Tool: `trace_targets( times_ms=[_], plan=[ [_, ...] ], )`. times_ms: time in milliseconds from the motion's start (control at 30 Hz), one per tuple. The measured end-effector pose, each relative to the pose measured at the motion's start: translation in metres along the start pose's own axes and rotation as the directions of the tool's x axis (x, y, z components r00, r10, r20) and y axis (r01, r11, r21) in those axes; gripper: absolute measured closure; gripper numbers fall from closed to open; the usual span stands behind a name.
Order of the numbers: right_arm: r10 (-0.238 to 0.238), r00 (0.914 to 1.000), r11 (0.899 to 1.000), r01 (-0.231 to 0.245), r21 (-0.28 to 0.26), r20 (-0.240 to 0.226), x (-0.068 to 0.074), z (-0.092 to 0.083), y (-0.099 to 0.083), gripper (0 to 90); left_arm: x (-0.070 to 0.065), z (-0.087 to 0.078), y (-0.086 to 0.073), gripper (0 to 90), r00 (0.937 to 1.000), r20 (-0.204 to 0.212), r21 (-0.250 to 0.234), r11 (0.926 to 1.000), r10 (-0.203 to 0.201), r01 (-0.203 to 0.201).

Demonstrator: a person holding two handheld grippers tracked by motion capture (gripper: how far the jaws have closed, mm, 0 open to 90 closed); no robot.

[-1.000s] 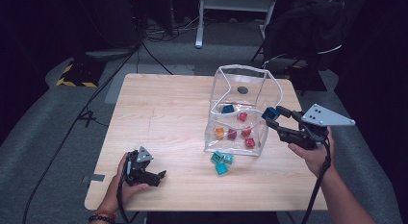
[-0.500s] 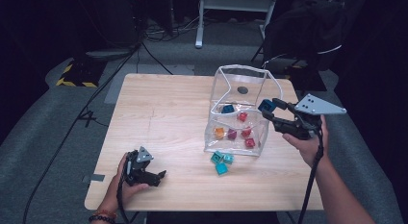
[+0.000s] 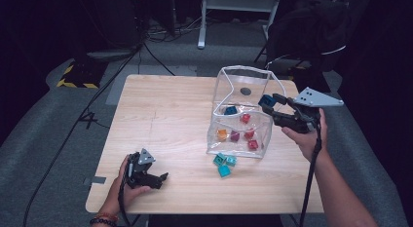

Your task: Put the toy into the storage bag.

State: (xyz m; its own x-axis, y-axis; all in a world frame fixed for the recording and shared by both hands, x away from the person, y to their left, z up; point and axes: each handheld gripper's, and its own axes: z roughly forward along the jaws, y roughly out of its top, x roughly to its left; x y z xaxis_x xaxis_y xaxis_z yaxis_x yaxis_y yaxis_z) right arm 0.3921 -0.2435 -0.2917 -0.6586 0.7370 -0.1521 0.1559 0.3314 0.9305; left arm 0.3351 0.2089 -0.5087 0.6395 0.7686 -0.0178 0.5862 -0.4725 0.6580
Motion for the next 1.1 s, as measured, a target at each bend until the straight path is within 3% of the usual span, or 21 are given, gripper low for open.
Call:
trace_targets(
  times_ms=[467,1033,1100],
  plan=[
    [-0.007,0.9998,1.000,0.007,0.014,0.017,-0.006,0.019,0.010,47.9,0.000,0.000,0.000,0.5,1.0000,0.000,0.000,1.0000,0.000,0.000],
    [0.027,0.9984,0.997,-0.030,0.070,0.050,-0.022,0.048,0.014,47.8,0.000,0.000,0.000,0.5,1.0000,0.000,0.000,1.0000,0.000,0.000],
    [0.029,0.9988,0.997,-0.032,0.073,0.039,-0.023,0.051,0.014,47.8,0.000,0.000,0.000,0.5,1.0000,0.000,0.000,1.0000,0.000,0.000]
  ],
)
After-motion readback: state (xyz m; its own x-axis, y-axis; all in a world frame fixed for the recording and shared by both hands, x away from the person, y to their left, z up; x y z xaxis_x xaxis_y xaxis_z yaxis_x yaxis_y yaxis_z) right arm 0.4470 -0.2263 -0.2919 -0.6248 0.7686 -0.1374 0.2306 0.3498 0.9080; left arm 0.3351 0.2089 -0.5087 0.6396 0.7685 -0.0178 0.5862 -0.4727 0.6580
